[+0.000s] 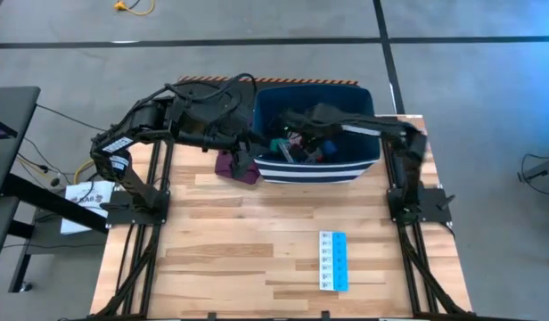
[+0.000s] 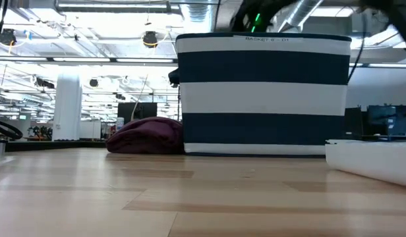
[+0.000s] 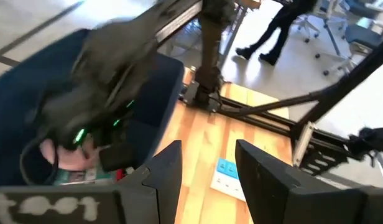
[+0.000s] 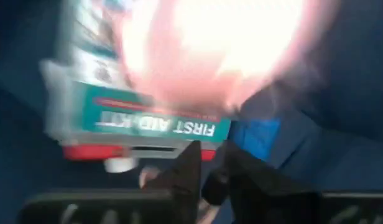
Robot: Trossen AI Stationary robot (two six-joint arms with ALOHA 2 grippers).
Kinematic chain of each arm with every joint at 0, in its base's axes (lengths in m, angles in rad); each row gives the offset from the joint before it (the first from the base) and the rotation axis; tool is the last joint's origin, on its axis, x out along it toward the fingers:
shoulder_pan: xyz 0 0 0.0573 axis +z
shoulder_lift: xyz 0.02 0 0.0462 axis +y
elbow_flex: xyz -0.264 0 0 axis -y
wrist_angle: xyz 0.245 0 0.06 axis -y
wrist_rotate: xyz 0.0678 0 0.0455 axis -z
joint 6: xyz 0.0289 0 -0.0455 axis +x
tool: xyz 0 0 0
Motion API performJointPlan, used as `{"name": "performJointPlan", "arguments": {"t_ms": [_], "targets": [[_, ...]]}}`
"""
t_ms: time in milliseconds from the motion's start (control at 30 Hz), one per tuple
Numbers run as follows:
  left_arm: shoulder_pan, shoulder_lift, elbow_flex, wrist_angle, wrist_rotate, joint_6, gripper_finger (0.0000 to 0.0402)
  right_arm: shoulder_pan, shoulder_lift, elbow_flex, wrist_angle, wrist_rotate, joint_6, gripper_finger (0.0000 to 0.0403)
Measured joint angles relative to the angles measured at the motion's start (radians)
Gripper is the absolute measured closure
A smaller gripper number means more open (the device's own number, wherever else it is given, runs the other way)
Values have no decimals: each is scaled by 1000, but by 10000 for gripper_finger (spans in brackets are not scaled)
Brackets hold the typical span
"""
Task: Pick & place medical supplies in basket/bin
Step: Put the pink container into the blue organizer, then put the white and blue medicine organizer into the blue organizer
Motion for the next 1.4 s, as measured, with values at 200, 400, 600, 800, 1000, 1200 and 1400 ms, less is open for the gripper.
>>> {"name": "performJointPlan", "arguments": {"t_ms": [200, 400, 600, 800, 1000, 1200, 1400], "targets": [[0, 0, 0, -19, 10, 1, 264, -4, 45, 0, -29, -73, -75, 271], [0, 0, 0, -24, 1, 1, 264, 13, 10, 26, -71, -59, -142, 223], [0, 0, 0, -23, -26, 0, 264, 12, -57, 206, -307, -58, -166, 208], [0, 0, 0, -21, -47, 0, 264, 58, -221, 328, -291, -164, -150, 215], [0, 0, 0, -20, -63, -25, 264, 141, -414, 357, -307, -255, -88, 235], [-2, 0, 0, -20, -63, -32, 264, 354, -575, 358, -306, -358, 110, 249], [-3, 0, -18, -21, 23, -64, 264, 706, -631, 358, -306, -347, 470, 244]]}}
